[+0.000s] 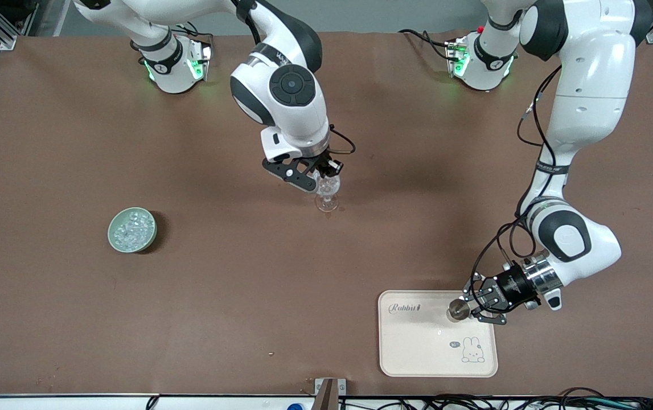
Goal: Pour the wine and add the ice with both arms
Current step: 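Move the ice to the glass while the left gripper carries the jigger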
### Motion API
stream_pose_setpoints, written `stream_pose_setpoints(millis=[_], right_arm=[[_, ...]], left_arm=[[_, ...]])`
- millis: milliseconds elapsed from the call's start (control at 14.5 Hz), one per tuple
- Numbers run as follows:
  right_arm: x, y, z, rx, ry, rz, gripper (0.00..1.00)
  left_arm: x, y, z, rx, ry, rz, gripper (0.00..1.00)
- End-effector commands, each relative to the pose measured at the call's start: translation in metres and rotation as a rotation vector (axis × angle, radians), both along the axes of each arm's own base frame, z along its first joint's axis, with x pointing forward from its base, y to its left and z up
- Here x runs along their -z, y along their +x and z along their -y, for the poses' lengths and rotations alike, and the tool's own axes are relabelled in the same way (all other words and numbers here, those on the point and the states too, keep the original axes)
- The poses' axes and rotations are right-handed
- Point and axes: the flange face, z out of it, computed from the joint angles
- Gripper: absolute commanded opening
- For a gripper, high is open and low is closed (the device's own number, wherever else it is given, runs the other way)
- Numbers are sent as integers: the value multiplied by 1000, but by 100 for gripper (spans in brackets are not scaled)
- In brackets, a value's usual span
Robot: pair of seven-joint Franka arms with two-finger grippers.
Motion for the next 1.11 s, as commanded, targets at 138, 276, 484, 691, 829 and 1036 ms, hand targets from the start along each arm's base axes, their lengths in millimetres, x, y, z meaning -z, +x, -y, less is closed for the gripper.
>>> stream_pose_setpoints(millis=[138,276,484,691,829,1036], right_arm=[[8,-4,-9,3,-3,11,7],[19,-5,-12,-1,-3,1,9],[19,-4,-12,1,-2,2,12],[20,-2,-10,-2,-3,-1,28],[20,-2,-10,-6,-2,-1,39],[20,-2,-10,-7,-1,-1,48]], left_arm=[[36,3,-5,-62,-54,59,5],[45,2,-27,-96,-44,46,5],[56,-1,-30,-132,-74,31,16],[64,-2,-36,-166,-97,22,36],[59,0,-48,-222,-139,25,46],[65,-7,-65,-248,-148,2,100]])
